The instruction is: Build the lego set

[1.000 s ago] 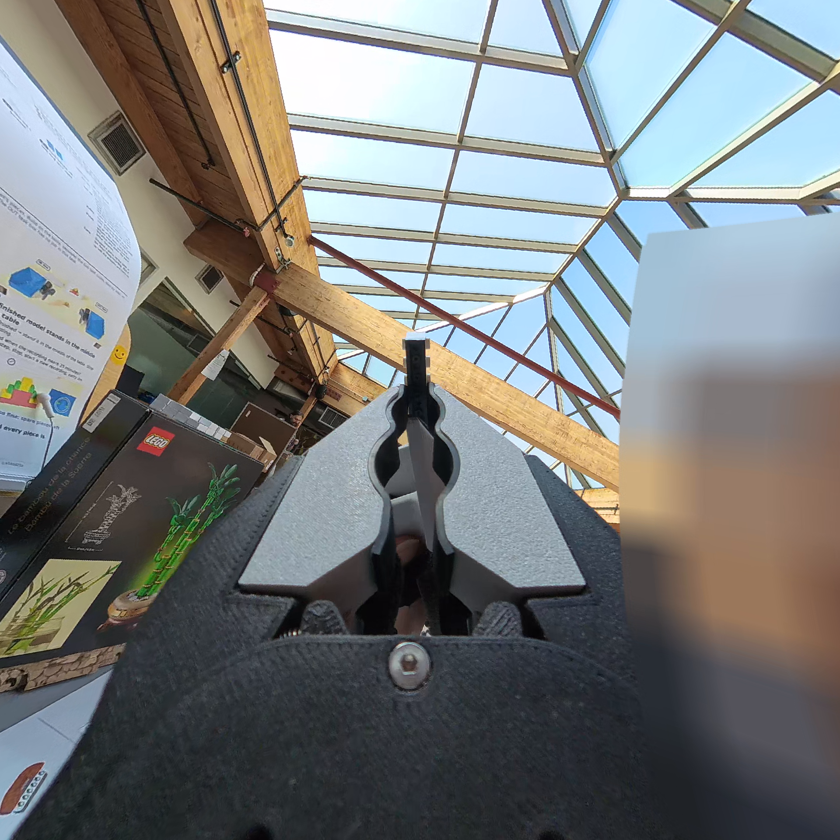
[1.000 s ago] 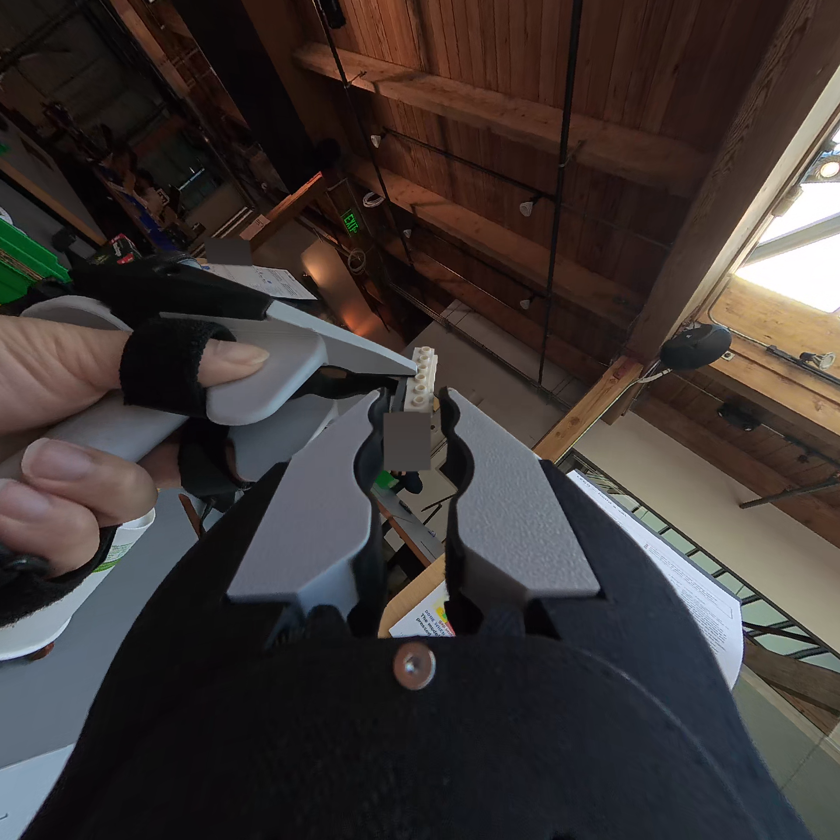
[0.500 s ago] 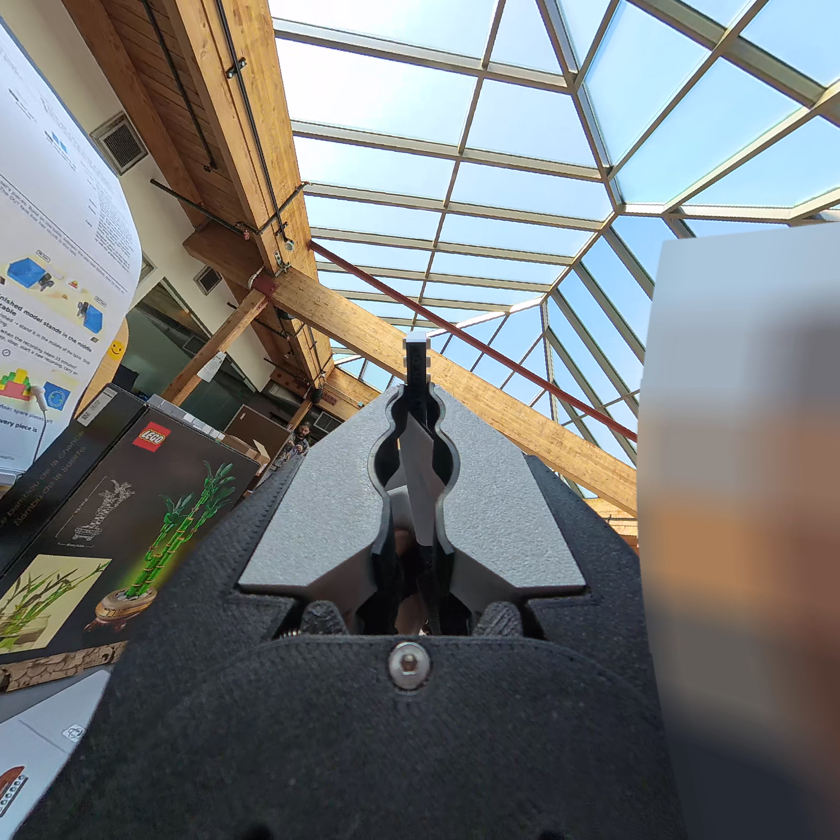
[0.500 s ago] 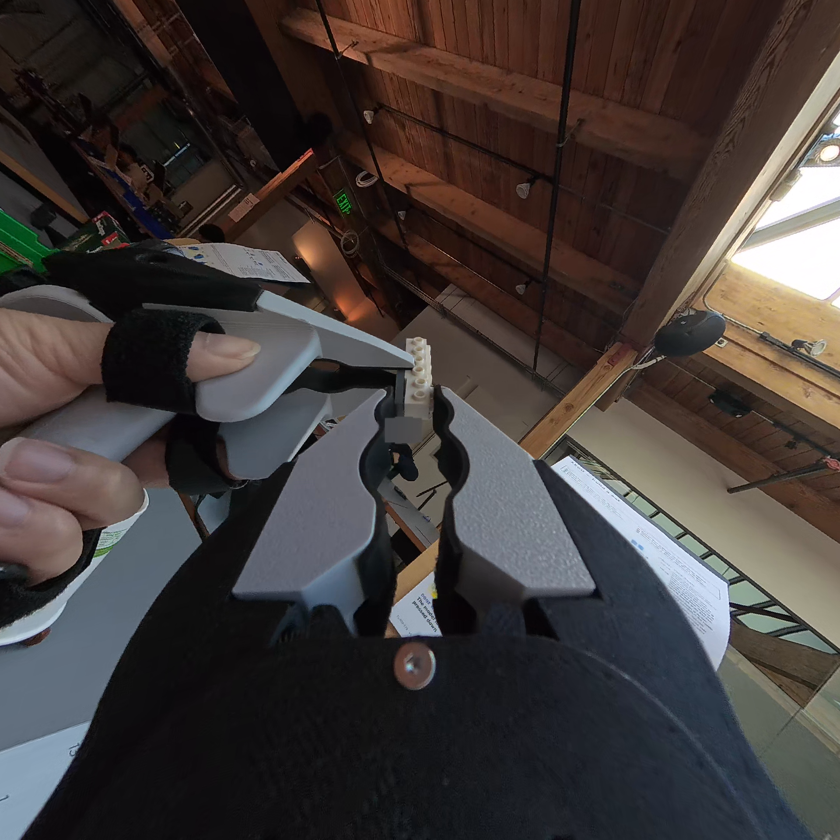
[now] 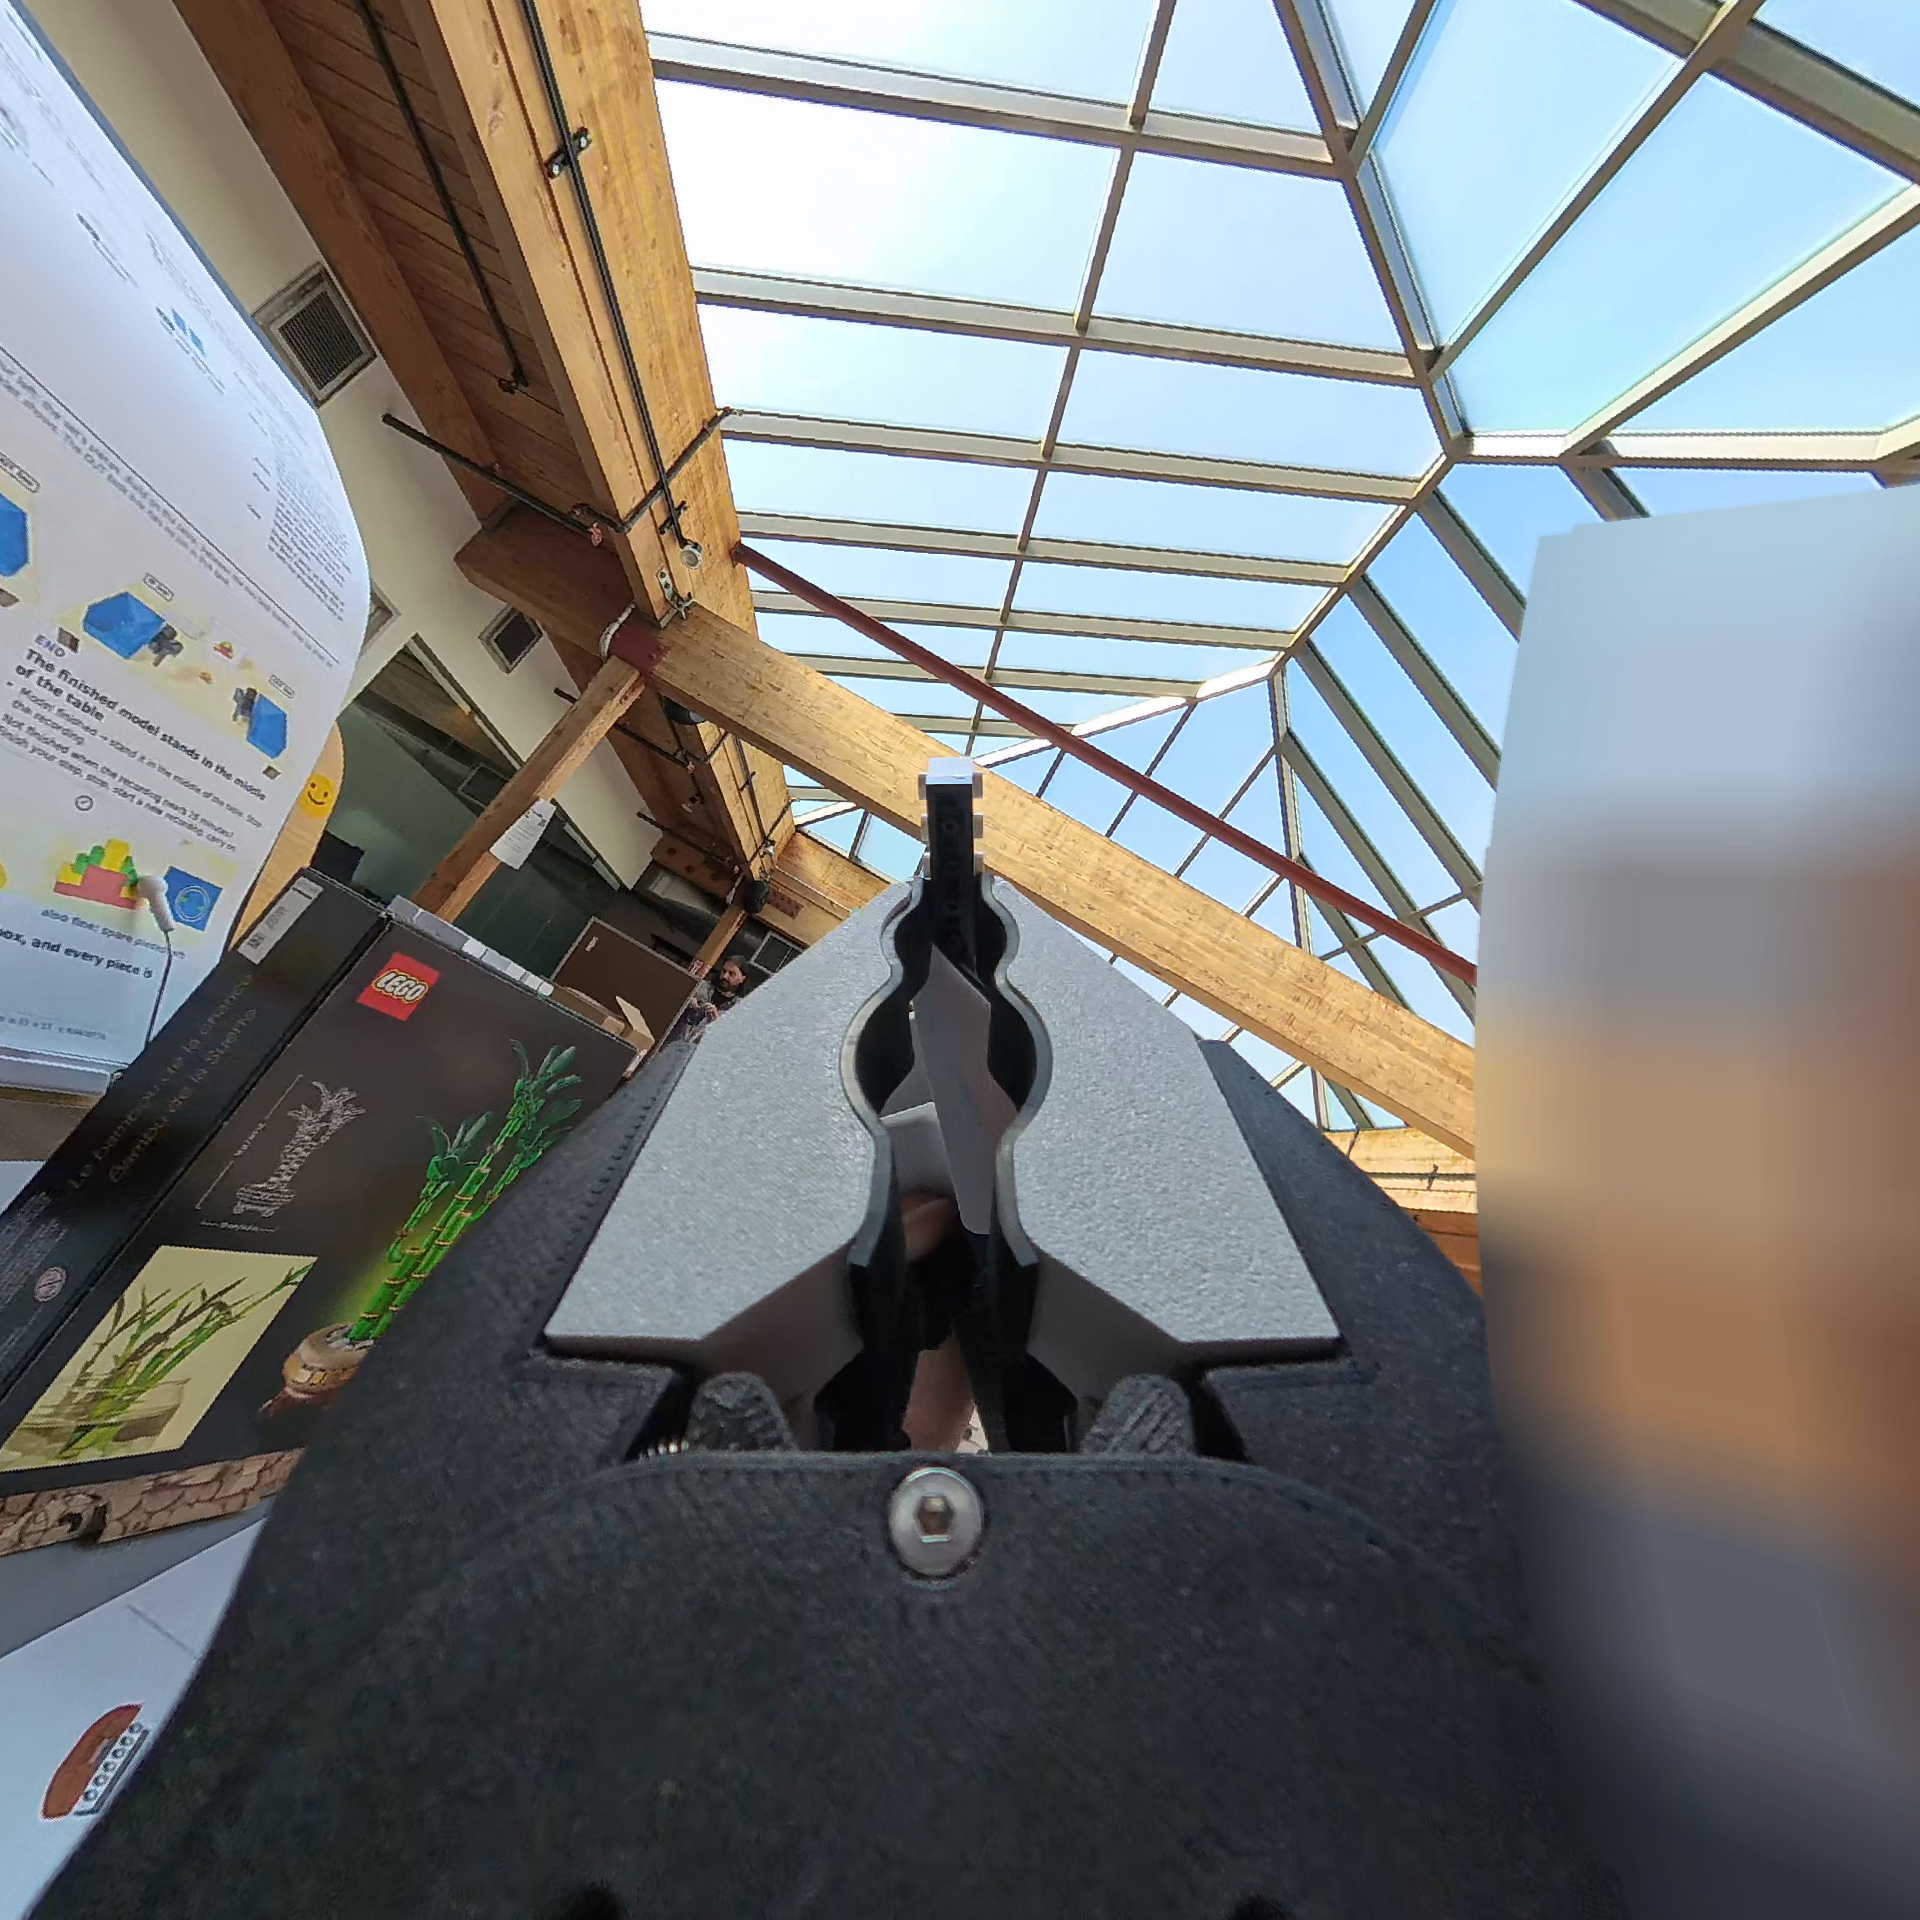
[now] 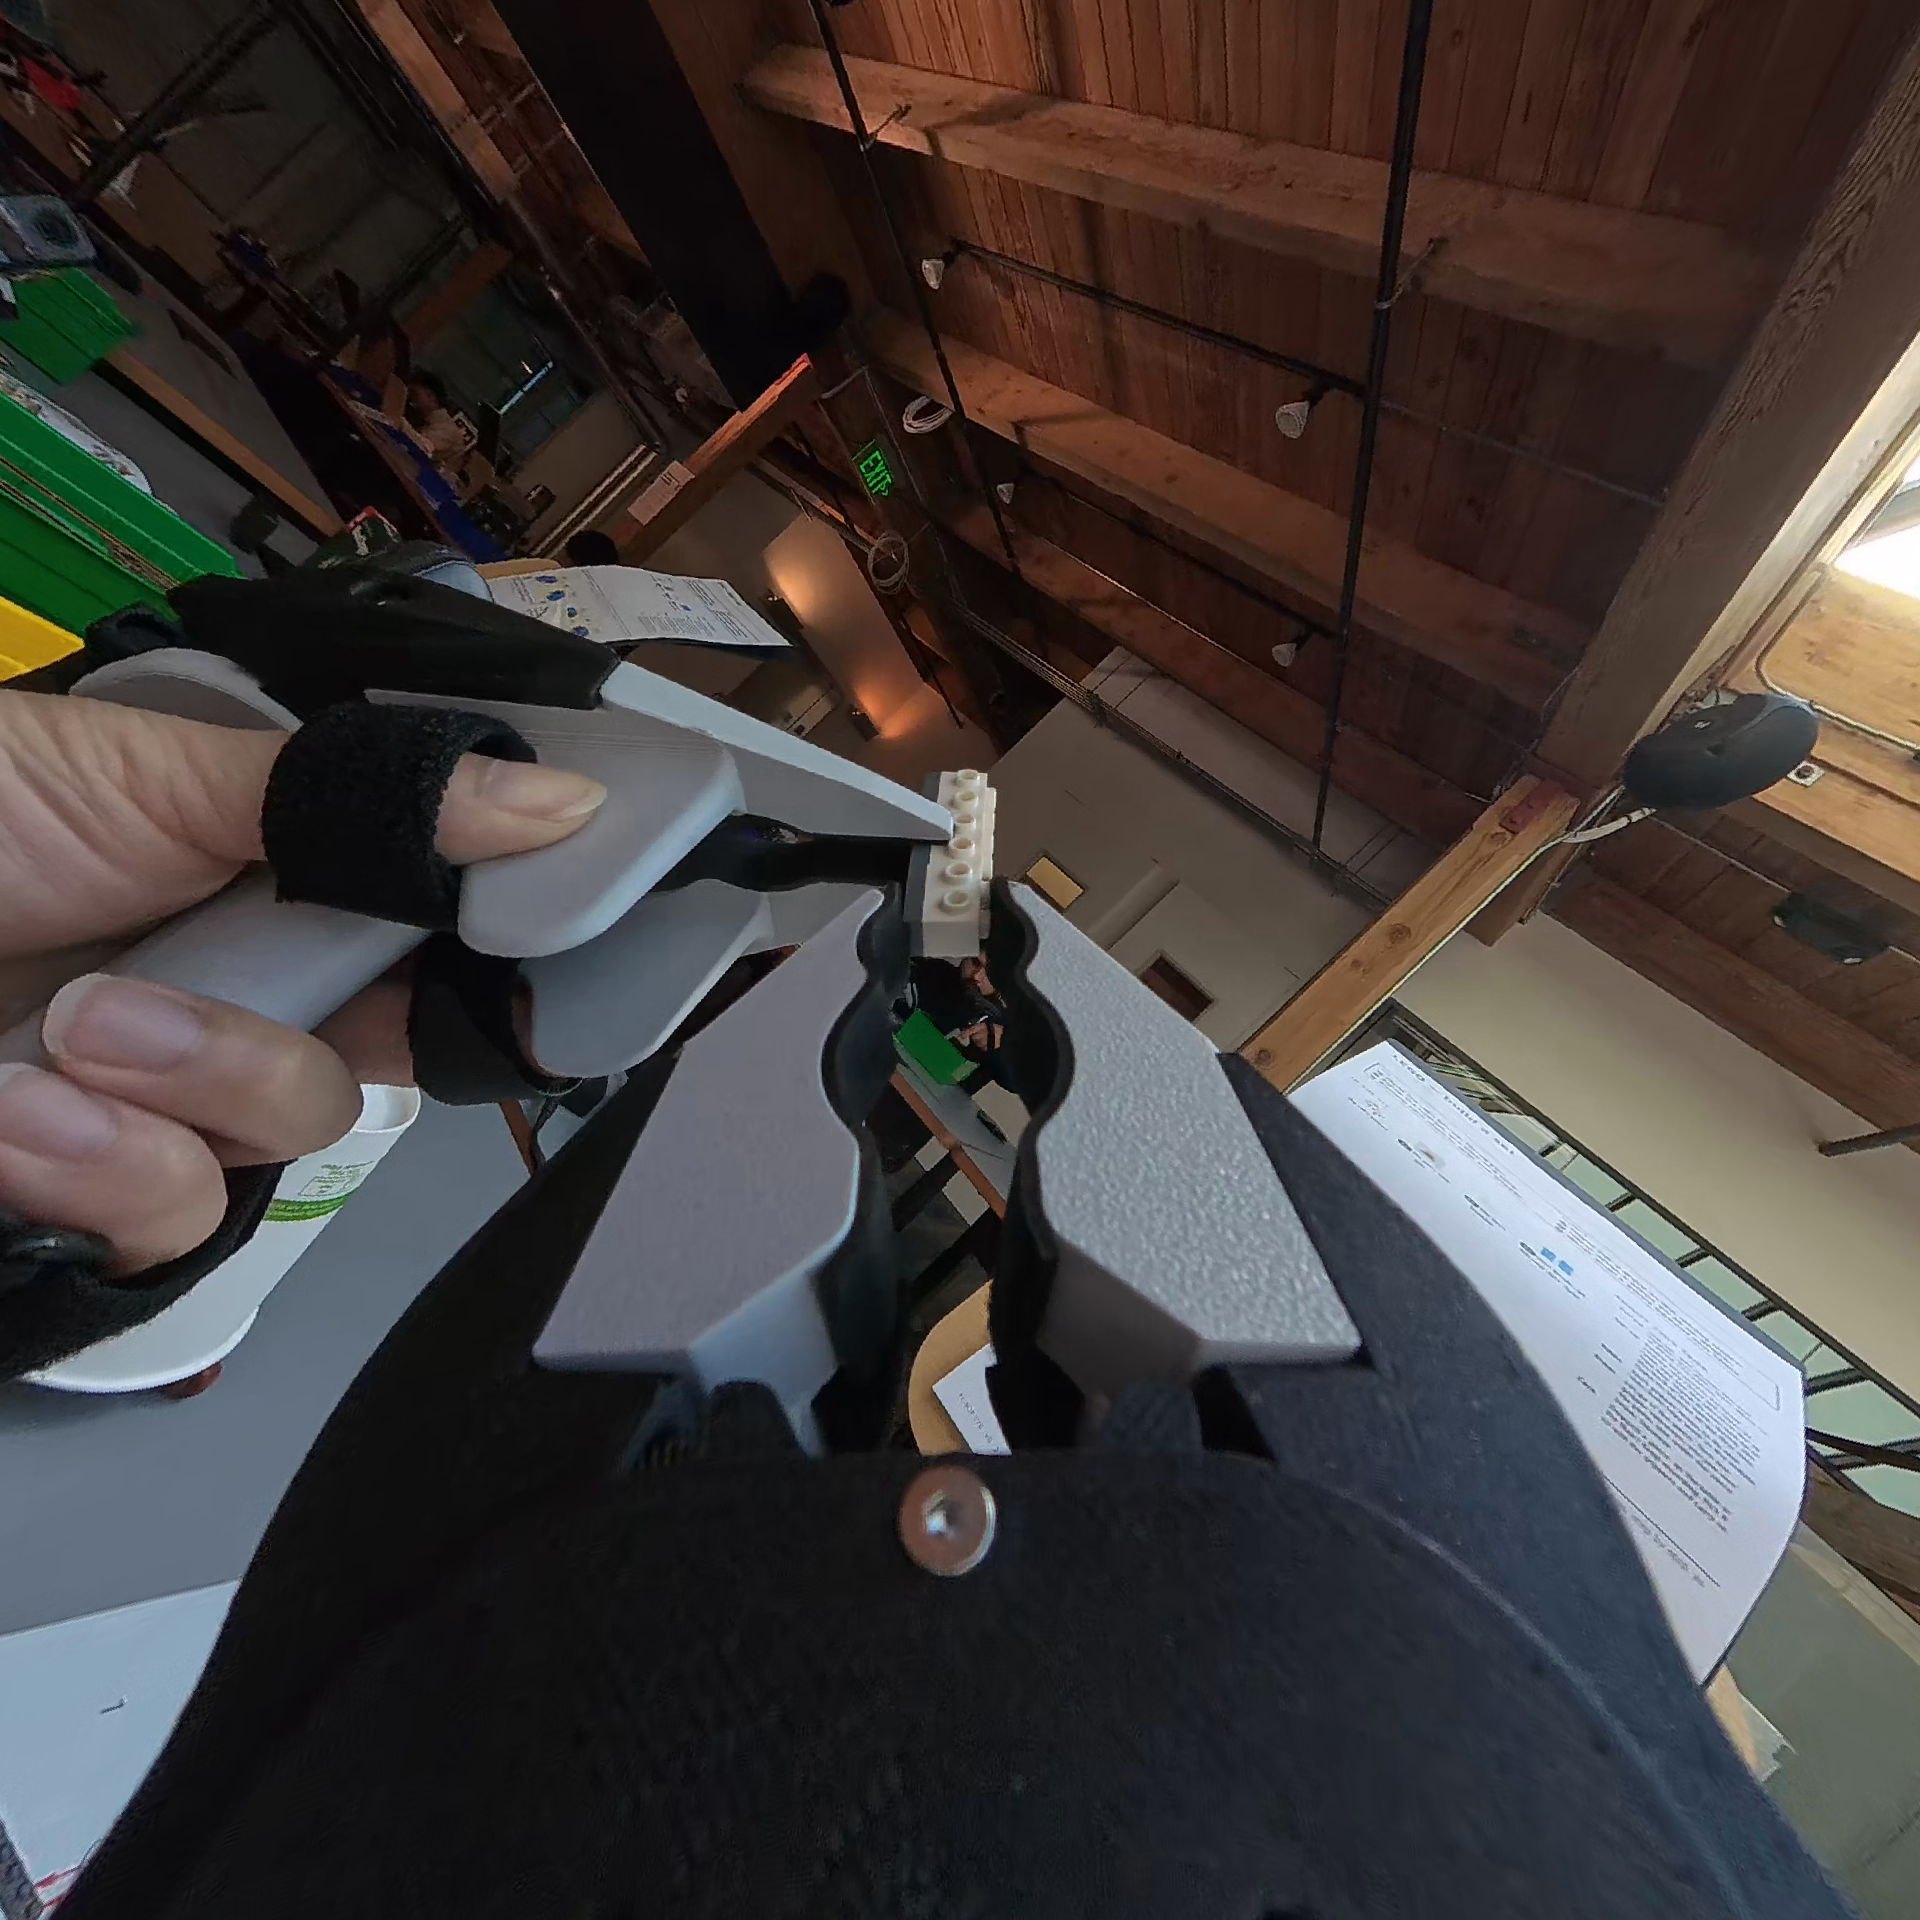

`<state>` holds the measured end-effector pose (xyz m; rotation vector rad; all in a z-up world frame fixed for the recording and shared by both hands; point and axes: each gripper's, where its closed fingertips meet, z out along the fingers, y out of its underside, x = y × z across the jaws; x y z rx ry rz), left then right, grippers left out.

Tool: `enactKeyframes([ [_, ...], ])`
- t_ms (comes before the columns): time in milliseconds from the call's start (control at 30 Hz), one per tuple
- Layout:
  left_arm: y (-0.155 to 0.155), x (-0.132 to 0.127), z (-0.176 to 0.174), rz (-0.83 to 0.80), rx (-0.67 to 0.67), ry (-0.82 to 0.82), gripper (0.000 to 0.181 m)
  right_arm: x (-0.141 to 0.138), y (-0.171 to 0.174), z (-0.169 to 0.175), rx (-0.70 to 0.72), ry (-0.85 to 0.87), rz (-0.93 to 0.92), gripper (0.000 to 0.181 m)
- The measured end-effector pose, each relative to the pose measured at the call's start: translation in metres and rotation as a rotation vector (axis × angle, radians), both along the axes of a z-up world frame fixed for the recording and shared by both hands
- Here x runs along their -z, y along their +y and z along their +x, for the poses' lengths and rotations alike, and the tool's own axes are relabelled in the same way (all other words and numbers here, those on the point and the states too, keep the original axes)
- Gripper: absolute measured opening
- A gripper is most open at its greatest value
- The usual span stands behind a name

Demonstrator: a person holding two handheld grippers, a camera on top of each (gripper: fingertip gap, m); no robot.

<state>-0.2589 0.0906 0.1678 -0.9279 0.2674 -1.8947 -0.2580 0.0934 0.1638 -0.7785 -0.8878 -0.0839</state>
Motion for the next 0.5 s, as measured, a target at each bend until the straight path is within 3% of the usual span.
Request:
enactKeyframes([
  [367, -0.005, -0.006, 0.0, 0.063, -0.045, 0.051, 0.006, -0.007, -0.006, 0.0, 0.033, -0.022, 0.133, 0.014],
  [500, -0.011, -0.009, 0.004, 0.083, 0.016, 0.059, 0.006, -0.011, -0.012, 0.004, -0.006, -0.015, 0.11, 0.013],
])
